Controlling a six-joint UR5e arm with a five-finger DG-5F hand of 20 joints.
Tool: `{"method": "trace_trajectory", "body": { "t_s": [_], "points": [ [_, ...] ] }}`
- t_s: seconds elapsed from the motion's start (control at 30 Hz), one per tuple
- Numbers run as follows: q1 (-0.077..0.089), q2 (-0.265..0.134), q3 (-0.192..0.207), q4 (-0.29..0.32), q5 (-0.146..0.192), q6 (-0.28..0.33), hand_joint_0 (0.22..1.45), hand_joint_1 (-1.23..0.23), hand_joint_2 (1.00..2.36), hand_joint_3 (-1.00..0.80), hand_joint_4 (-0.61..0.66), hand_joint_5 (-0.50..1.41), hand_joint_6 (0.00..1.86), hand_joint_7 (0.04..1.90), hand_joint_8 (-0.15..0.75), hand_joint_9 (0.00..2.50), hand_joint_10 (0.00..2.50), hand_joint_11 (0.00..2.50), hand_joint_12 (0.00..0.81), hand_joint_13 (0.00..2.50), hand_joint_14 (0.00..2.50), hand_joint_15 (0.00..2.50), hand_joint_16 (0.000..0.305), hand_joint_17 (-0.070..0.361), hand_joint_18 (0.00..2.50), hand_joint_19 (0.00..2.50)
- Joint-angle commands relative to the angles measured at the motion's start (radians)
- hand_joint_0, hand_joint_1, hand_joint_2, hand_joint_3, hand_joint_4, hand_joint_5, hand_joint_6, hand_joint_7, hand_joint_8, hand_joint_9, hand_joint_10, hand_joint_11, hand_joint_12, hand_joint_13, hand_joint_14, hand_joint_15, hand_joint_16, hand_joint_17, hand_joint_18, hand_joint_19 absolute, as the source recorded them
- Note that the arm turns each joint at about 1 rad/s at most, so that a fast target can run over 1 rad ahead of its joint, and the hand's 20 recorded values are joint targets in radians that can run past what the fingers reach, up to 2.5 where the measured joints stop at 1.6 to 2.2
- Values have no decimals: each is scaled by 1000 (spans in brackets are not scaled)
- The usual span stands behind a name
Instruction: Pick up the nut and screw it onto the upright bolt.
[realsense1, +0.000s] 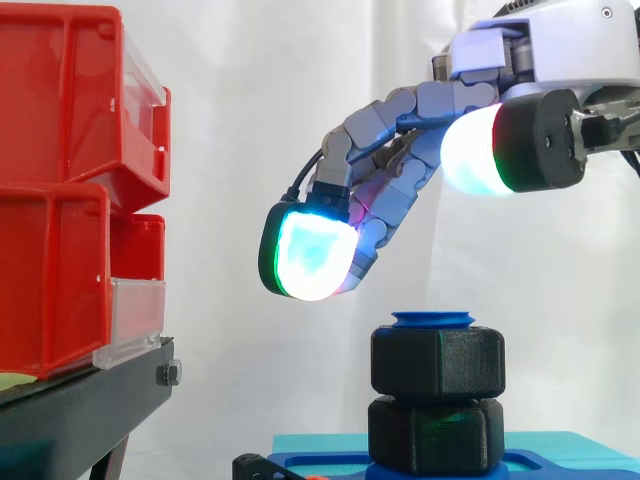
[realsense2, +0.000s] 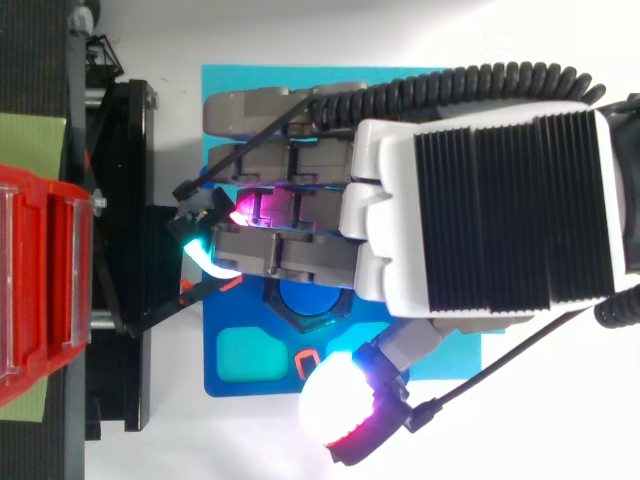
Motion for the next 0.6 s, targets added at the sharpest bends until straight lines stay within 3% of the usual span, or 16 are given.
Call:
{"method": "trace_trajectory", "body": {
  "t_s": [0.0,0.57],
  "points": [
    [1,0,-1,0,1,0,503,-153,1000,-500,224,-62,503,764,199,716,0,0,239,568,0,0,25,56,218,0],
    [1,0,-39,0,-2,0,509,-158,1000,-500,249,-56,504,873,216,725,0,0,236,606,0,0,24,53,252,0]
  ]
}}
